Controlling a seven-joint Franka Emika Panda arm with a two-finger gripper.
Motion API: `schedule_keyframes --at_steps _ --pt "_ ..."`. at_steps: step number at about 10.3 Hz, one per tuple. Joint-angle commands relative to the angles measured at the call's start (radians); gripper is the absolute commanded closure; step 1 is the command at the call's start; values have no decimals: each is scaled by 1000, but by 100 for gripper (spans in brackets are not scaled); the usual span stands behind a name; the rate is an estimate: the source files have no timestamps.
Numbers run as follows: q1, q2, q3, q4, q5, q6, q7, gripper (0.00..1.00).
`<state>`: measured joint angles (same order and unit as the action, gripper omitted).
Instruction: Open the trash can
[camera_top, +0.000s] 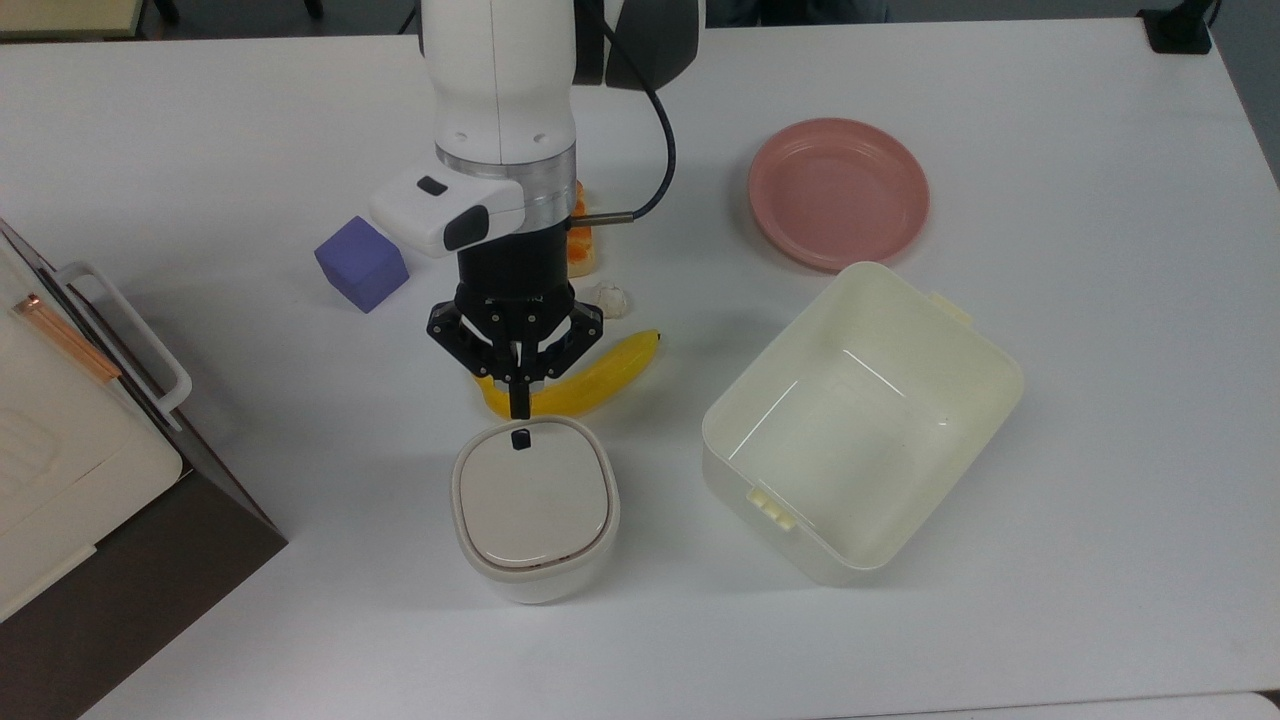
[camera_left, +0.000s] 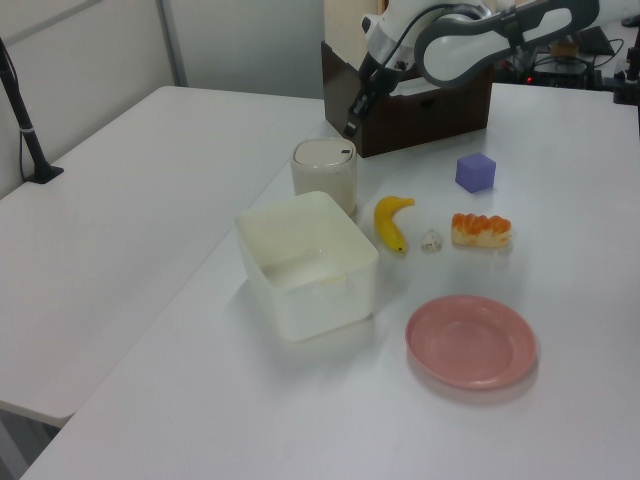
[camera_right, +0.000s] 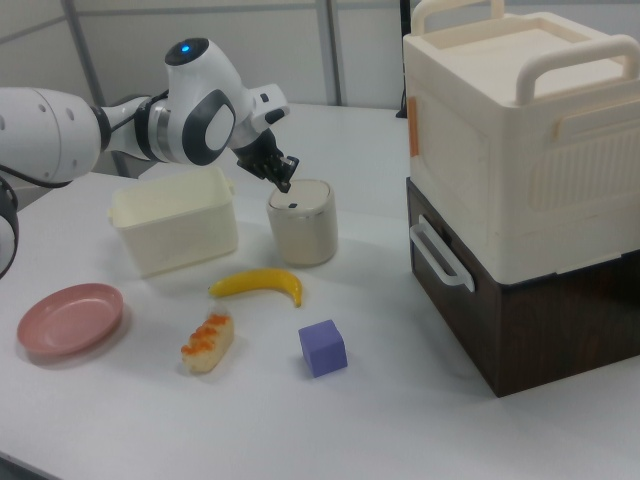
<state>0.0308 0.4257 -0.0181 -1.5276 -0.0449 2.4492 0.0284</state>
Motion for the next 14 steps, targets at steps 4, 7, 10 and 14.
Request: schedule_keyframes --at_steps 4,7,10,14 --pt "14 76 -13 47 -46 8 22 100" --pt "17 76 -13 41 -46 7 24 100" --pt "23 76 -13 40 -52 7 27 100" --pt "23 76 -11 44 -49 8 48 100"
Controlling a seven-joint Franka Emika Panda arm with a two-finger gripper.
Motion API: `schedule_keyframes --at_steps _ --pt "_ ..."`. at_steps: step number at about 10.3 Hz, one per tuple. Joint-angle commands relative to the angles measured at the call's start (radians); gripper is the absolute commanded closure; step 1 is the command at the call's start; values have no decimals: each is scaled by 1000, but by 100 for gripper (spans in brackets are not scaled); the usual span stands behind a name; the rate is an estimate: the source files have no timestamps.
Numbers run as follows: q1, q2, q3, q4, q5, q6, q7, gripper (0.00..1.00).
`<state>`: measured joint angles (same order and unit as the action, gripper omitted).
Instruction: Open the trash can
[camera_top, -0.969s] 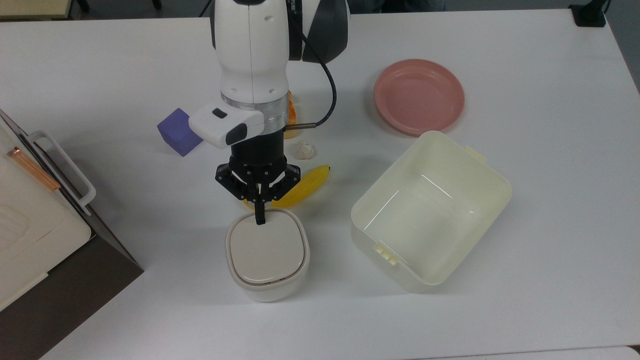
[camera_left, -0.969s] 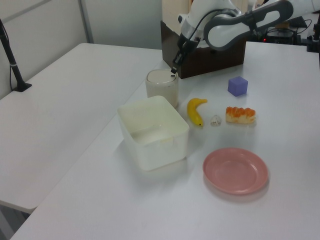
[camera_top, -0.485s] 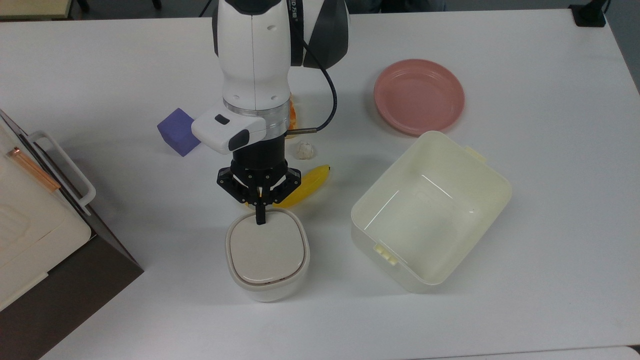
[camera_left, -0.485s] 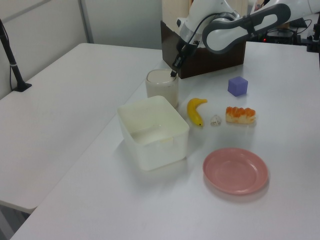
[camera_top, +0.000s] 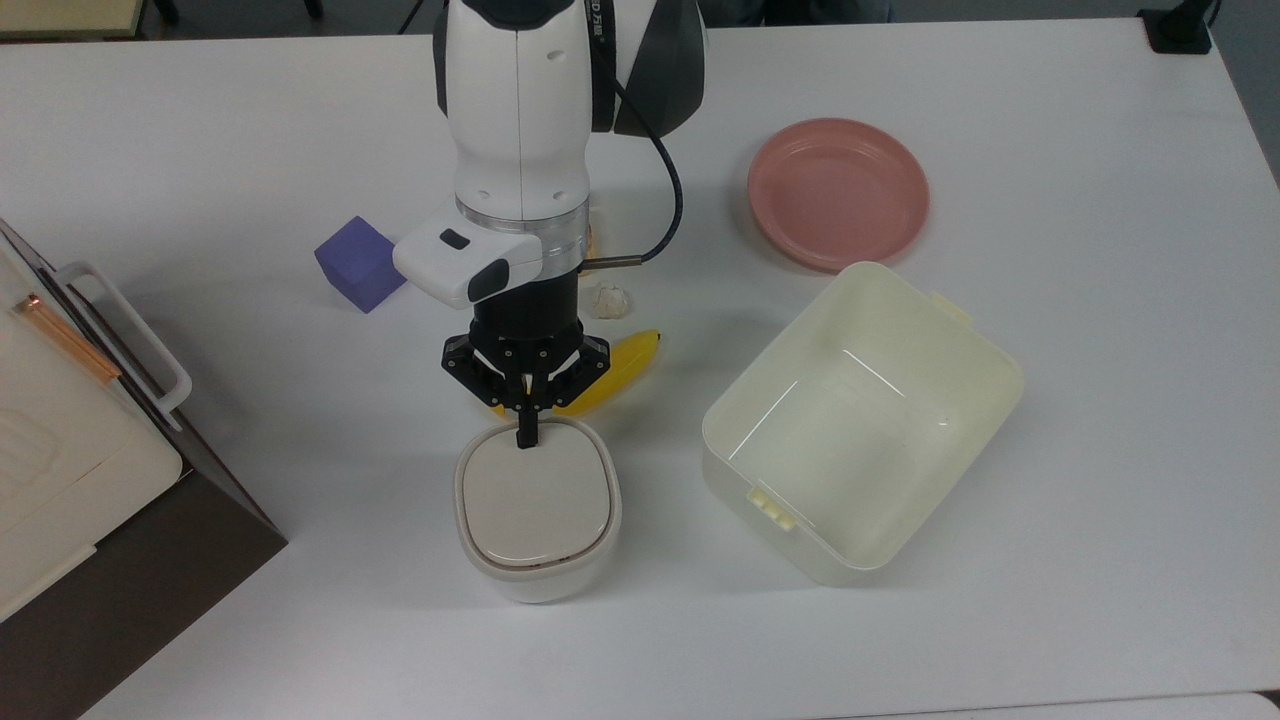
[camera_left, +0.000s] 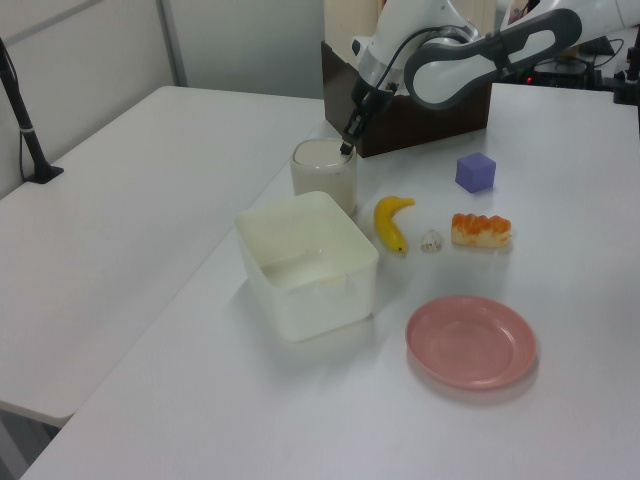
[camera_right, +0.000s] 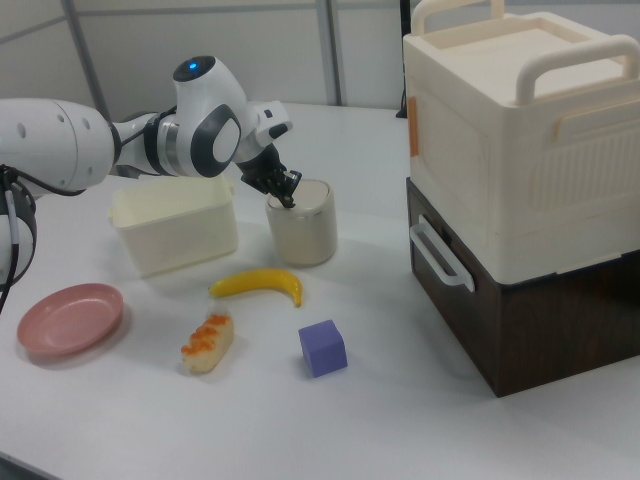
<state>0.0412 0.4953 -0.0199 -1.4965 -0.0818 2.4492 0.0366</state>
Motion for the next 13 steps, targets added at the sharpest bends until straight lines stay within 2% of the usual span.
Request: schedule_keyframes --at_steps 1,5,13 --pt "11 8 -9 16 -10 8 42 100" --pt "6 15 -9 18 -9 73 91 100" --pt "11 28 -11 15 -22 73 86 100"
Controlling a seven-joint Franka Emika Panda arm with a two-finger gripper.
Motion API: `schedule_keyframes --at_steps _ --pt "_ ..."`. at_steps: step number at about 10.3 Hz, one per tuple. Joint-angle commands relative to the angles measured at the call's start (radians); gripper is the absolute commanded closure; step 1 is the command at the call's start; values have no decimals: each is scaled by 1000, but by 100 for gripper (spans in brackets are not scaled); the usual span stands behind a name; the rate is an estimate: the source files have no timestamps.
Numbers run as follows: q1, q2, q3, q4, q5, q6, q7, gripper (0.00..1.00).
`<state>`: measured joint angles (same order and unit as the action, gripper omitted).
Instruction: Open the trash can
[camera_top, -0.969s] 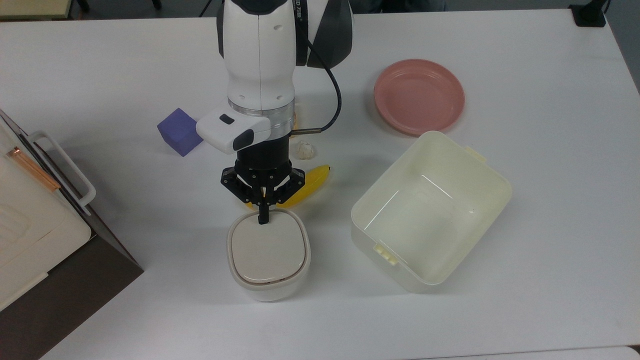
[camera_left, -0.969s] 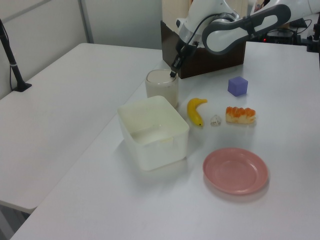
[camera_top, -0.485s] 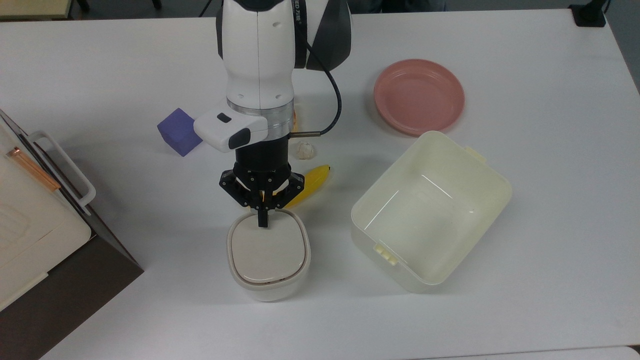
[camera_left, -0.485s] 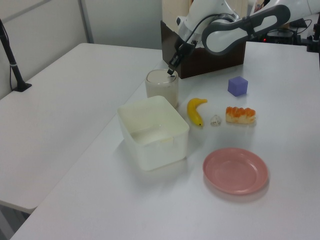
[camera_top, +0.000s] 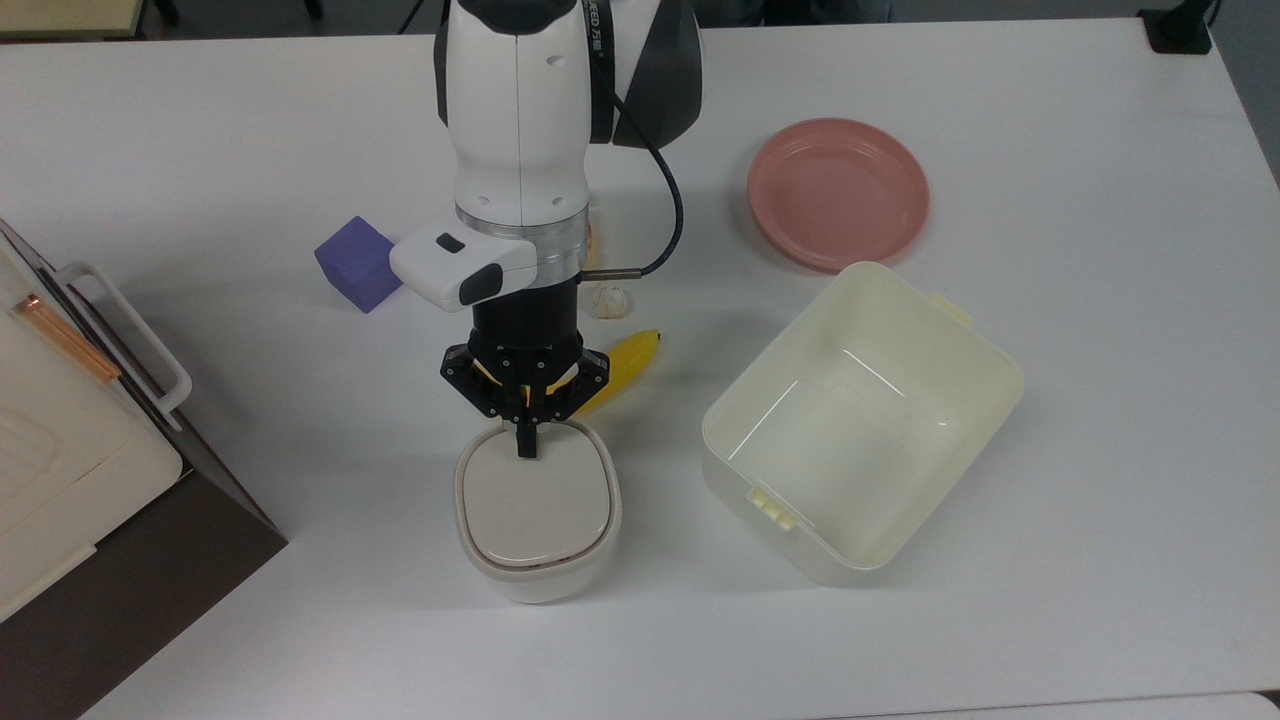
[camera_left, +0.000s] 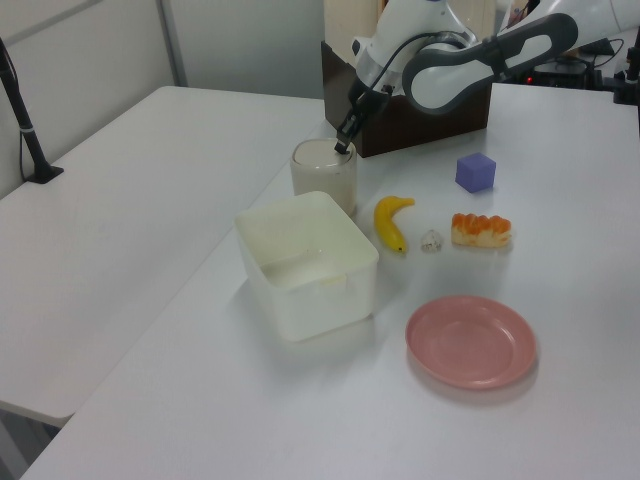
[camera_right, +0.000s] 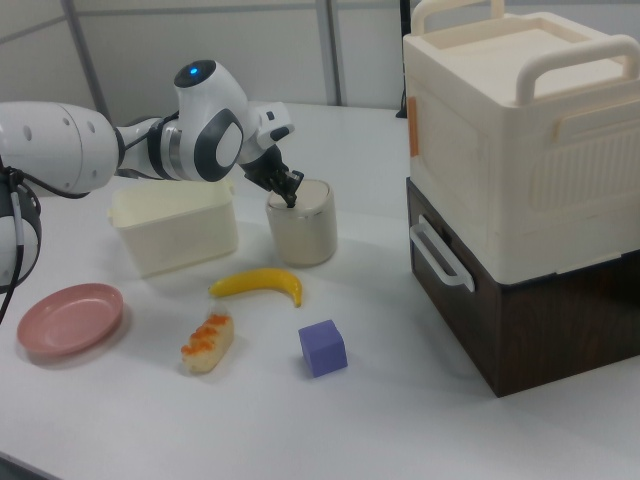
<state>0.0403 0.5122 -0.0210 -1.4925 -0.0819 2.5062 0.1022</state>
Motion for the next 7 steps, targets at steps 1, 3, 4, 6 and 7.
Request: schedule_keyframes --at_steps 1,3,4,6,7 --pt "12 11 -10 11 -22 16 20 100" --pt "15 11 -10 8 -25 14 19 100" --pt "15 11 -10 6 -36 13 20 100" --pt "16 11 -10 0 -38 10 20 100" --pt "16 11 -10 -8 -39 11 20 100"
